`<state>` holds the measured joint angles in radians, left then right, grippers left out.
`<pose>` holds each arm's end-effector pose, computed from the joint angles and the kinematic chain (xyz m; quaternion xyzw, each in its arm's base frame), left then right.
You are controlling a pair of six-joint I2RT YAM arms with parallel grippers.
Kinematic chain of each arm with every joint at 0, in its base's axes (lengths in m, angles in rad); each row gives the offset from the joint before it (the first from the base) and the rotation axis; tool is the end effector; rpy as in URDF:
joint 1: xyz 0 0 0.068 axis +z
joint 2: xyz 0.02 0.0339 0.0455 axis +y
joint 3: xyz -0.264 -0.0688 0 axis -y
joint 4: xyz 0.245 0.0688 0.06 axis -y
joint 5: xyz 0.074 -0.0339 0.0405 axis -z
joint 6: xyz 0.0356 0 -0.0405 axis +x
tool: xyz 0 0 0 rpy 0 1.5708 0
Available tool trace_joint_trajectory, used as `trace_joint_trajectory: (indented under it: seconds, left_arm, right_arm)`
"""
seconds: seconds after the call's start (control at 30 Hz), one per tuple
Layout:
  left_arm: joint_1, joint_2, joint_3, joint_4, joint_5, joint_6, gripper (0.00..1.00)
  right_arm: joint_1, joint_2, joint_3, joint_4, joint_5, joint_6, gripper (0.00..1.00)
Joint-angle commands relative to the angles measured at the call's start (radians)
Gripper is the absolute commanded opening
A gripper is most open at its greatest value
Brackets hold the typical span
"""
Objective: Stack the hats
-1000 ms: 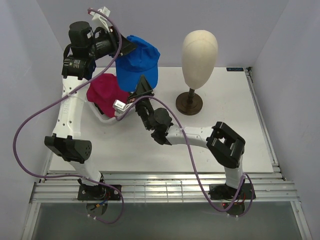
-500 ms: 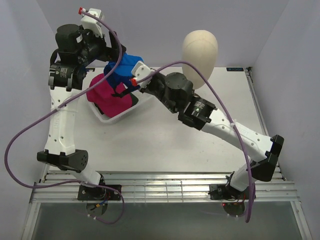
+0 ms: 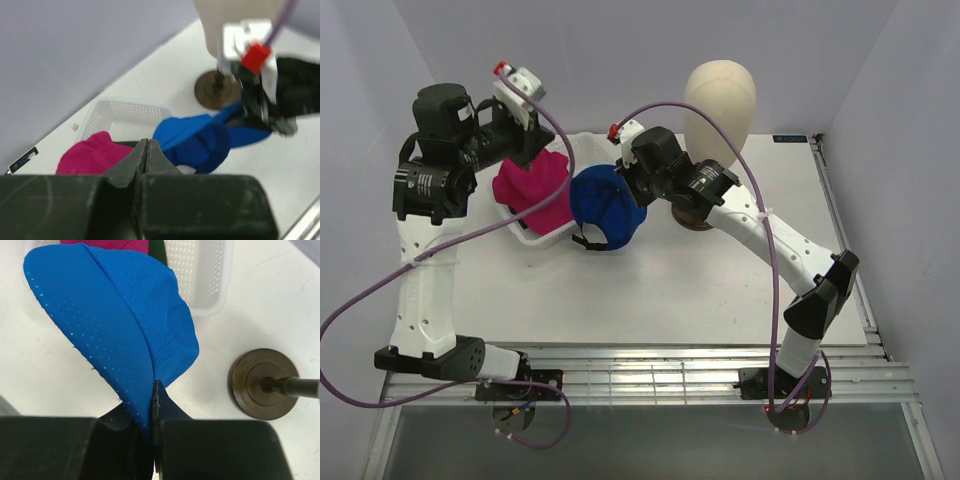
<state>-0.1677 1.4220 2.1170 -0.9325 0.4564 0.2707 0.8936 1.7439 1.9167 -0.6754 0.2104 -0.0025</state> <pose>0.2277 -0.0545 0.5526 0.3030 0.7168 -0.1465 0.6107 0.2513 0.3007 0.4224 -0.3226 0.7946 0.1366 0.4958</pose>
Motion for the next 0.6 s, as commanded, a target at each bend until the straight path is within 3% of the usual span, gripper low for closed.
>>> trace_joint_trajectory:
  seconds: [0.0, 0.03, 0.13, 0.3, 0.4, 0.53, 0.57]
  left_arm:
    - [-0.003, -0.087, -0.199, -0.156, 0.229, 0.246, 0.08]
    - [-0.003, -0.103, -0.336, -0.154, 0.24, 0.277, 0.05]
    - [-0.003, -0.132, -0.525, -0.105, 0.3, 0.314, 0.05]
    - [-0.004, -0.117, -0.647, -0.017, 0.447, 0.323, 0.16]
    - [-0.016, -0.113, -0.755, 0.163, 0.369, 0.197, 0.18]
    - [-0.038, -0.115, -0.864, 0.427, 0.17, 0.01, 0.24]
    - [-0.038, -0.098, -0.867, 0.463, 0.066, -0.07, 0.24]
  right_arm:
    - [-0.001, -0.064, 0.041, -0.018, -0.114, 0.148, 0.08]
    - [-0.002, -0.07, 0.035, -0.016, -0.121, 0.159, 0.08]
    - [-0.022, -0.089, 0.022, -0.015, -0.157, 0.193, 0.08]
    - [-0.065, -0.125, 0.001, 0.01, -0.219, 0.246, 0.08]
    - [-0.065, -0.15, -0.03, 0.04, -0.281, 0.272, 0.08]
    - [-0.064, -0.164, -0.039, 0.05, -0.342, 0.294, 0.08]
    - [-0.065, -0.167, -0.041, 0.048, -0.347, 0.297, 0.08]
